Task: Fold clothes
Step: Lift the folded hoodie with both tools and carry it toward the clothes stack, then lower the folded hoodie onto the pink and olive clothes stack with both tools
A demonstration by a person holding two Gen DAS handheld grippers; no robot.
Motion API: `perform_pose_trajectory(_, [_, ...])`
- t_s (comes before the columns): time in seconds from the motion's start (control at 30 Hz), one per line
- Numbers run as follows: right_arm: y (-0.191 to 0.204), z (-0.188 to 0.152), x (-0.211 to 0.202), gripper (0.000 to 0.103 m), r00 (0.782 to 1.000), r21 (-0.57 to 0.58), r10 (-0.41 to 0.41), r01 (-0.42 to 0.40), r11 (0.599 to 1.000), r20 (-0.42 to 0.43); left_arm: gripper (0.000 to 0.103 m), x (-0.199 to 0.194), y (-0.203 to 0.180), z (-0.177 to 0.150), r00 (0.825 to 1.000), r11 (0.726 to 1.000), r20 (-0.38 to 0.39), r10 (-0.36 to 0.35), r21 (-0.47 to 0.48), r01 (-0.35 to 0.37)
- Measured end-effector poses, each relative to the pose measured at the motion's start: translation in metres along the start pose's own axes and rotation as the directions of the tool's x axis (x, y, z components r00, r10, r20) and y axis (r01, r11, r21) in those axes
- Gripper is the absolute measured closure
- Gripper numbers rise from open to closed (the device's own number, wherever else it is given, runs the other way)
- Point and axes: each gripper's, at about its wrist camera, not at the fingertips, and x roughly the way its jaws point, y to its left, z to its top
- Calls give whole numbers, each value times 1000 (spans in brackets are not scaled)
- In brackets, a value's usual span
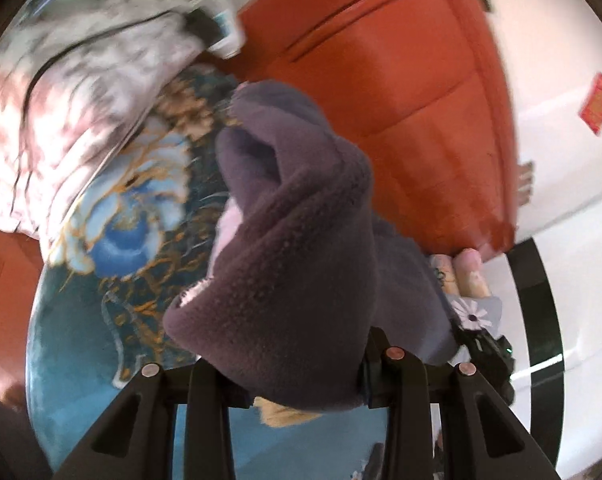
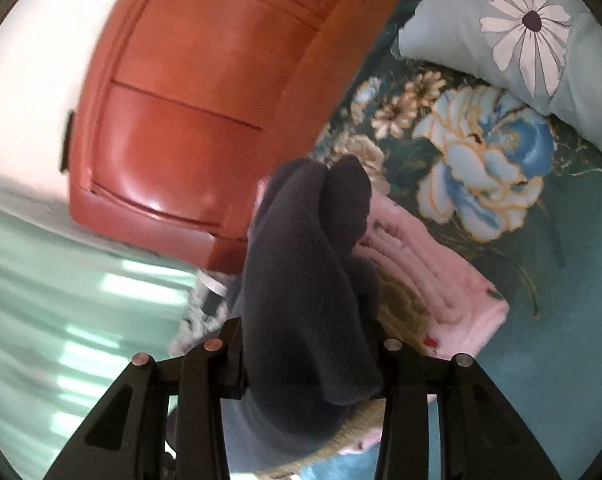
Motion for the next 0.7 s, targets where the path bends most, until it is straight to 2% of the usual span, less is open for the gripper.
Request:
perform_pose_trajectory(0.07, [-5,-6,0,61,1000,25,2,-1,1000,-31,55,0,13,2,999,999,-46,7,-44,-9])
perform_pose_trajectory(0.2, [-11,-14,-8,48,998,37,-5,7,999,-64,48,-13,17,6,992,998,-124,18,-53,-25])
perform_pose_trajectory(0.23, [-10,-15,-15,41,998,36,-12,14,999,-58,46,-18,14,6,991,999,-130,32,-31,-37])
perform_pose_trajectory(0.3, [-9,-15,-31,36,999,34,-26,28,999,-41,42,-30,6,5,990,997,-122,76,32,-73])
perform_pose_trajectory(0.4, [-13,-15,-69,33,996,63,-84,81,995,39,40,-50,-3,3,985,984,-85,150,108,-141])
perform_pose_trajectory(0.47, [-7,-18,-92,33,984,48,-156,153,987,85,40,-72,-12,1,969,949,6,248,200,-244])
perform_pose_trajectory(0.5, [-1,-20,-98,33,977,23,-189,188,982,96,40,-84,-18,-1,952,922,70,299,236,-307])
perform_pose_trajectory(0.53, [9,-23,-104,33,968,-17,-227,230,973,110,39,-89,-25,-3,939,904,115,325,256,-344])
perform_pose_trajectory(0.6, [32,-29,-109,33,946,-114,-291,308,944,145,36,-94,-42,-7,924,882,173,341,282,-378])
perform_pose_trajectory(0.63, [46,-34,-103,33,942,-160,-299,322,933,151,36,-90,-54,-11,928,873,175,330,317,-370])
perform_pose_trajectory(0.7, [73,-43,-91,33,937,-255,-311,343,904,156,35,-74,-80,-20,950,855,137,281,414,-313])
